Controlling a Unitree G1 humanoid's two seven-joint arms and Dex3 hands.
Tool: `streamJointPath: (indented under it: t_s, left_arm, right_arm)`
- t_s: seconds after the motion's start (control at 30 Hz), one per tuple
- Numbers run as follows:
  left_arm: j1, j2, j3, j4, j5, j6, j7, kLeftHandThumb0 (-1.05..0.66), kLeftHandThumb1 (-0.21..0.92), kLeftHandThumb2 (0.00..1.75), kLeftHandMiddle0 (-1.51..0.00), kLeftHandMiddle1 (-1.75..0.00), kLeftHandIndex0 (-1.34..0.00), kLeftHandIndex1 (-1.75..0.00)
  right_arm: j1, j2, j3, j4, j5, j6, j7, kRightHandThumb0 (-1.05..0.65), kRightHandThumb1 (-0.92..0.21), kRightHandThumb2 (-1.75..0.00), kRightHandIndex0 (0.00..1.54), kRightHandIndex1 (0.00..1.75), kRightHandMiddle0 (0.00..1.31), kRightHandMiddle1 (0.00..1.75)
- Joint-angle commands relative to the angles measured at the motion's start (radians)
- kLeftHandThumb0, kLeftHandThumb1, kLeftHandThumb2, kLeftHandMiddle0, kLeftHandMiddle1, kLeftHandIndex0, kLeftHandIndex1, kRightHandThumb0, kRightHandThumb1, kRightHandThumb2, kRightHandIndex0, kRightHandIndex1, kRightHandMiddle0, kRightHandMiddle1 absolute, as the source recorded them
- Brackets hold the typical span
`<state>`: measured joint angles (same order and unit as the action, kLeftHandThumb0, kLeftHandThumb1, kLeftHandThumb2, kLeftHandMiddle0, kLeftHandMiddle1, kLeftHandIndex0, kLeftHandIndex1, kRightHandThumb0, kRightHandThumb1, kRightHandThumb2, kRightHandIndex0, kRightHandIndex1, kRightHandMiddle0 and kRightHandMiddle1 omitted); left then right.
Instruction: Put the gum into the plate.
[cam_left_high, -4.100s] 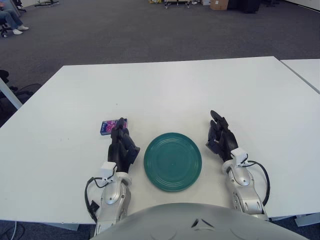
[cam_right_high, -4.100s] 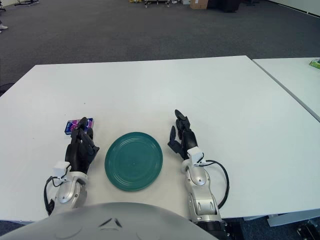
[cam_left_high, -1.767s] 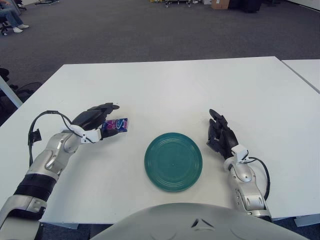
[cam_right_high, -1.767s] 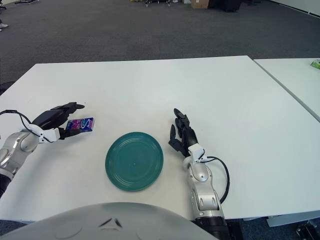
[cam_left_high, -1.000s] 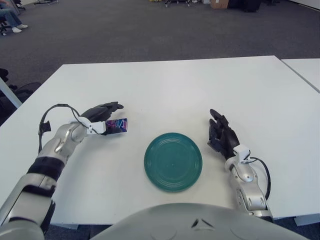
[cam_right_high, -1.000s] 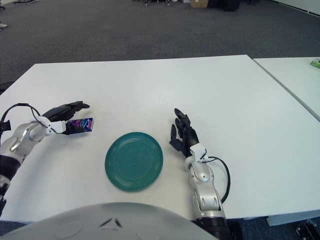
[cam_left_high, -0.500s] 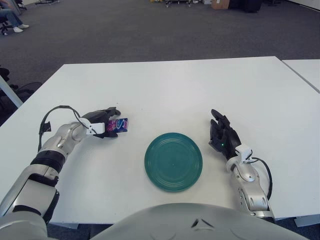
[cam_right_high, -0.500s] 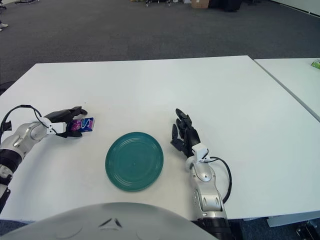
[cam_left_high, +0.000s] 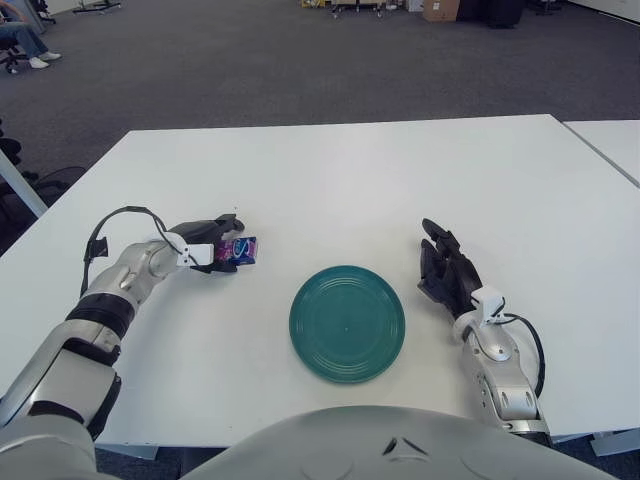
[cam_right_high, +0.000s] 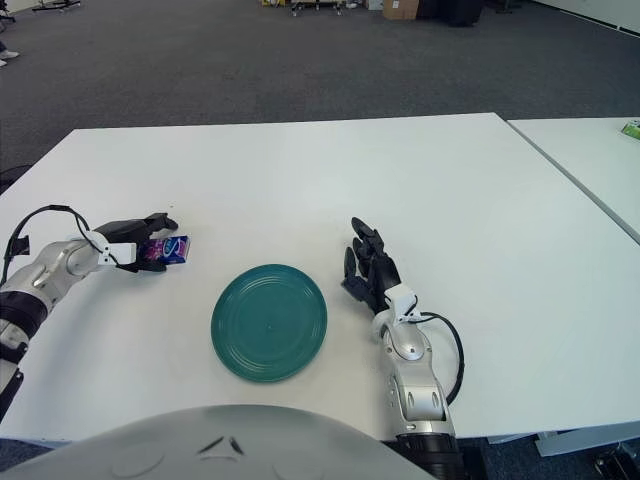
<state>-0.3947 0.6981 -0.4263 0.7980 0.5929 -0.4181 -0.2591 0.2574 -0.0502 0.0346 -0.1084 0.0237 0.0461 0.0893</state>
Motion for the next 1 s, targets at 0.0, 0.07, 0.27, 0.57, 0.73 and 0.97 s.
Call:
streamJointPath:
  t_s: [0.0,0.07,0.27,0.57,0.73,0.97]
  left_arm:
    - [0.088,-0.023,-0.101,0.027,0.052,-0.01,-0.143,-0.52,0.79,0.12,-0.13,-0.68,-0.15,-1.15]
    - [0.102,-0.02,-0.117,0.007,0.058,-0.004,-0.146,-0.38,0.6,0.5,-0.09,-1.04,-0.16,-1.28]
    - [0.11,-0.047,-0.139,0.068,0.09,0.044,-0.05,-0.08,0.49,0.94,-0.34,-1.42,-0.35,-1.66]
    - [0.106,-0.071,-0.131,0.061,0.081,0.134,0.025,0.0,0.42,1.1,-0.49,-1.47,-0.52,-1.74]
    - [0.103,-0.075,-0.11,0.048,0.057,0.15,0.03,0.0,0.46,1.07,-0.46,-1.48,-0.51,-1.74]
    - [0.116,-0.05,-0.08,0.021,0.026,0.135,0.041,0.0,0.31,1.26,-0.56,-1.53,-0.58,-1.75]
  right_arm:
    - [0.03,0.003,-0.012,0.012,0.023,0.053,0.004,-0.69,-0.92,-0.9,0.13,0.01,0.0,0.3]
    - [0.033,0.006,-0.016,0.006,0.032,0.058,0.006,-0.69,-0.92,-0.9,0.14,0.01,0.0,0.33]
    - [0.038,0.002,-0.021,-0.016,0.049,0.089,0.009,-0.68,-0.92,-0.89,0.16,0.01,0.0,0.36]
    - [0.033,0.003,-0.028,-0.036,0.068,0.128,0.012,-0.68,-0.92,-0.88,0.15,0.0,0.0,0.35]
    - [0.025,0.005,-0.03,-0.037,0.075,0.135,0.01,-0.67,-0.92,-0.87,0.16,0.01,0.0,0.36]
    - [0.012,0.006,-0.031,-0.021,0.076,0.128,0.013,-0.68,-0.92,-0.87,0.17,0.01,0.0,0.38]
